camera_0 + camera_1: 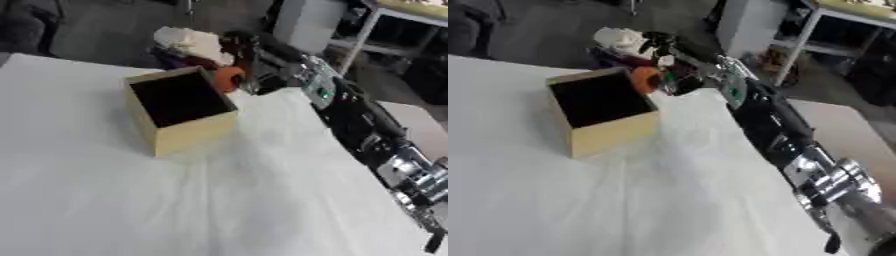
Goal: Pick up objects on the table and place them in the box.
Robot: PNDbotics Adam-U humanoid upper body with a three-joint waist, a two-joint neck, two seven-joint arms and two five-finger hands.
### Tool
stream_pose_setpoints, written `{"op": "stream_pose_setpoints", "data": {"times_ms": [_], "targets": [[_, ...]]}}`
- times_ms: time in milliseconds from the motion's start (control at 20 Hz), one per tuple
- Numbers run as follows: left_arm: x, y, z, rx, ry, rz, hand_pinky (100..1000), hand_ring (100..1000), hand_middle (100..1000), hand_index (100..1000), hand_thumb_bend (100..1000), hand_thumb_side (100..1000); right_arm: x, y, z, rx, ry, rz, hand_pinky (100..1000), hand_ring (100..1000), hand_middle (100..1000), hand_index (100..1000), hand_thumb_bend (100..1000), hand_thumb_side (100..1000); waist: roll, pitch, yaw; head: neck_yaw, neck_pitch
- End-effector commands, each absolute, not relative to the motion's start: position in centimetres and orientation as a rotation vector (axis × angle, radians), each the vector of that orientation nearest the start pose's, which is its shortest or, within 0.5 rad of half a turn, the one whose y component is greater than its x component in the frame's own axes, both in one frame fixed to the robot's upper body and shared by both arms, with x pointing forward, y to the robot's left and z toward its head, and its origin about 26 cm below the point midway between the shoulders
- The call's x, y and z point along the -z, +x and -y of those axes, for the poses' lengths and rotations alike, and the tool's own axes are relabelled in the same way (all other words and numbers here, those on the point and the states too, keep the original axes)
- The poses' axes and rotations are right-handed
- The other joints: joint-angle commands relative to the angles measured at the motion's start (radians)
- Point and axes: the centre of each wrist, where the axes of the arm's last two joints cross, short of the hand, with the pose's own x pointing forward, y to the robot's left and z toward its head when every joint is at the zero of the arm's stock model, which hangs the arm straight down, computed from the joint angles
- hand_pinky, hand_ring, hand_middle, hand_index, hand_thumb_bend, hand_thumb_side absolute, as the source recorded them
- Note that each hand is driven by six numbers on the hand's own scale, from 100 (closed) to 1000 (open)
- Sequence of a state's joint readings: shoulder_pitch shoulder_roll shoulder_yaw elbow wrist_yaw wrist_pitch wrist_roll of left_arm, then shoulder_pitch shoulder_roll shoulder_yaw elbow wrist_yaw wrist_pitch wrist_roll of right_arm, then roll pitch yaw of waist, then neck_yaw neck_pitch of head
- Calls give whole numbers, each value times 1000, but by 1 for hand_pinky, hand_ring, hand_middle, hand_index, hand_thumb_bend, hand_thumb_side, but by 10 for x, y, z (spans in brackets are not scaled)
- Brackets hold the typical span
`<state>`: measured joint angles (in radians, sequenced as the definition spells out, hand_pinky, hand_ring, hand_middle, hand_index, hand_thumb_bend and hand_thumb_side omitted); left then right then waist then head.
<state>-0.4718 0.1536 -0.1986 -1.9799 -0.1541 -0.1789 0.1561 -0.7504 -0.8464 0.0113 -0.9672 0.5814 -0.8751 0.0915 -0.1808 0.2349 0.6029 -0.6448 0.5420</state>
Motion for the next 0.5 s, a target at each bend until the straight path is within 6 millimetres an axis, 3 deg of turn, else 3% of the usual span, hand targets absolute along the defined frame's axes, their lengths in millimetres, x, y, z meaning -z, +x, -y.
{"op": "stream_pose_setpoints", "data": {"times_ms": [50,100,250,500], "targets": [[-233,303,-162,310,-46,2672,810,733,677,877,100,764,-247,410,466,2097,1313,-2595,858,1000,793,448,100,206,10,-14,3,-11,-25],[-234,303,-162,310,-49,2676,810,733,678,877,100,764,-244,412,464,2120,1316,-2579,860,1000,800,485,100,209,9,-14,5,-13,-30],[-235,303,-162,311,-52,2680,810,733,678,878,100,765,-237,415,462,2180,1342,-2531,868,1000,825,722,100,220,8,-14,4,-15,-38],[-235,303,-162,318,-49,2677,811,734,679,878,100,765,-228,415,463,2173,1482,-2493,870,998,826,899,100,223,8,-15,-4,-10,-40]]}}
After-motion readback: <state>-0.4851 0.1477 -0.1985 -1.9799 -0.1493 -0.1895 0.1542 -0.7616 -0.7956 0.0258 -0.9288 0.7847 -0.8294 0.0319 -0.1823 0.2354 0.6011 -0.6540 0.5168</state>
